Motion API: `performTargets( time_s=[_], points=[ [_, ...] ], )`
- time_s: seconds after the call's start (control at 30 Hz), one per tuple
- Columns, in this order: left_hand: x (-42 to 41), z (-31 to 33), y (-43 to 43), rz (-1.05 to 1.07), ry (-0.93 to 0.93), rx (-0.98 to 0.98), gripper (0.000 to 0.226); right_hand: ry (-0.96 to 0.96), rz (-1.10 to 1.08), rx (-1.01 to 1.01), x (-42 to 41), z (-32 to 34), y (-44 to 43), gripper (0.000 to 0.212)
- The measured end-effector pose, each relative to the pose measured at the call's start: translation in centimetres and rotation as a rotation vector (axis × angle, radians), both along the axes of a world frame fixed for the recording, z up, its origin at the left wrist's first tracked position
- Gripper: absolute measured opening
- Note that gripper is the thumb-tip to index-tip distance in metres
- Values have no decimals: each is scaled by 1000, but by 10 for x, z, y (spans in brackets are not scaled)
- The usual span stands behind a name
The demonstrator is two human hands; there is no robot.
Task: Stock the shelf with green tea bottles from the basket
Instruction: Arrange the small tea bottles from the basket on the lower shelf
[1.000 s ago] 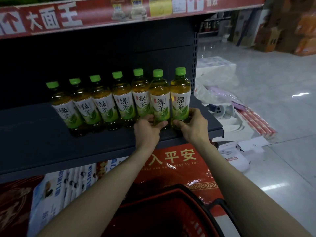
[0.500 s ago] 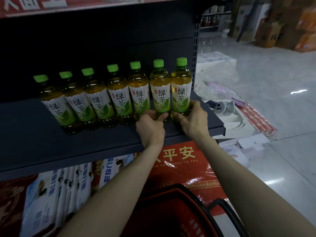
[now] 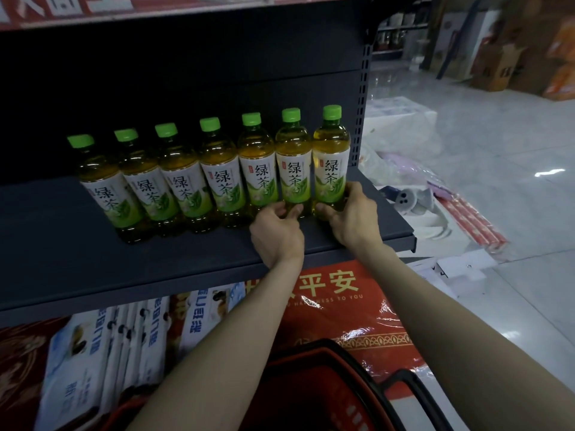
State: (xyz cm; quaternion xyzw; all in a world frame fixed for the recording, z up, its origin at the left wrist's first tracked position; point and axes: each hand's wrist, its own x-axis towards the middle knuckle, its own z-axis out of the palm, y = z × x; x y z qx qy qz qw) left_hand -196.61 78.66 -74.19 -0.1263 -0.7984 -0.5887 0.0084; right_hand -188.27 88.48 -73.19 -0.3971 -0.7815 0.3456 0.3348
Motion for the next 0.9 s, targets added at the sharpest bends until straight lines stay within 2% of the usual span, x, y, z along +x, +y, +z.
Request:
performTargets(
  time_s=[0.2,0.37,0.47,0.63,0.73,0.9],
  points=[
    [2,1,-4,-48,36,-19,34,-62,38,-16,1,7,4,56],
    [1,6,-15,-193,-8,-13,43,-70,40,-69,4,12,-5,58],
    [-1,10,-29,-265,-22,23,39,-34,2,-56,9,12,-22,55],
    [3,17,-76,-351,47,-37,31,59,-20,24,26,14,-70,48],
    [7,22,-118,-376,52,-70,26,109,64,7,34,14,-107,42],
    [17,11,-191,-422,-59,-143,20,20,268,-25,37,-4,-169,36]
  ],
)
